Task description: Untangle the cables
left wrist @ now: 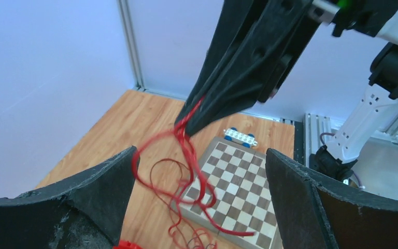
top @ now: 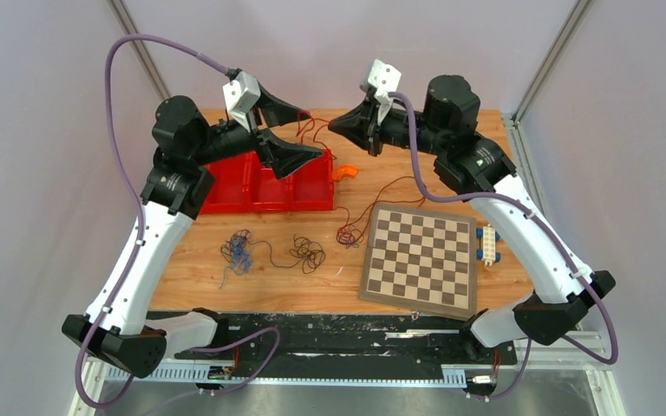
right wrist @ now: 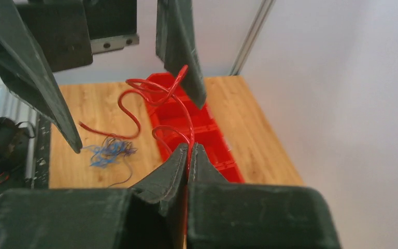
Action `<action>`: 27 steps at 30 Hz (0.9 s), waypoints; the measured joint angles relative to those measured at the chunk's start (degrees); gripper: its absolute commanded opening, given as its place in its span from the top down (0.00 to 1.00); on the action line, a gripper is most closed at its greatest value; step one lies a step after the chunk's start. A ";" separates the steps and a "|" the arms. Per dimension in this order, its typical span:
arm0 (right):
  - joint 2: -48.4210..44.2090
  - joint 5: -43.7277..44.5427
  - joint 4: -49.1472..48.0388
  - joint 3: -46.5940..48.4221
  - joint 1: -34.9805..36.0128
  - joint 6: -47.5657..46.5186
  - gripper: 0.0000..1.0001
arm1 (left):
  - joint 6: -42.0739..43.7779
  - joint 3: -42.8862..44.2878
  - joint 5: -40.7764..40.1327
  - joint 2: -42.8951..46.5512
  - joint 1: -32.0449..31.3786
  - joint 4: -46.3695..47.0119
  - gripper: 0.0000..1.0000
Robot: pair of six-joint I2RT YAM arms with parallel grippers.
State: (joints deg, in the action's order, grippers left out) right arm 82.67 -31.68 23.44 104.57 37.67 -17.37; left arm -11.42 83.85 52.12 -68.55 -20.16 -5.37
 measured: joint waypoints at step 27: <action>-5.73 -11.89 0.98 -16.13 -9.94 4.00 0.01 | 1.22 11.65 -2.69 -4.26 -3.87 -13.86 1.00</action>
State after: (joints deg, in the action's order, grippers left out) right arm 76.95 -43.57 24.43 88.44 27.73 -13.37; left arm -10.20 95.50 49.43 -72.82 -24.03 -19.22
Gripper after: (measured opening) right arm 0.997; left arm 0.030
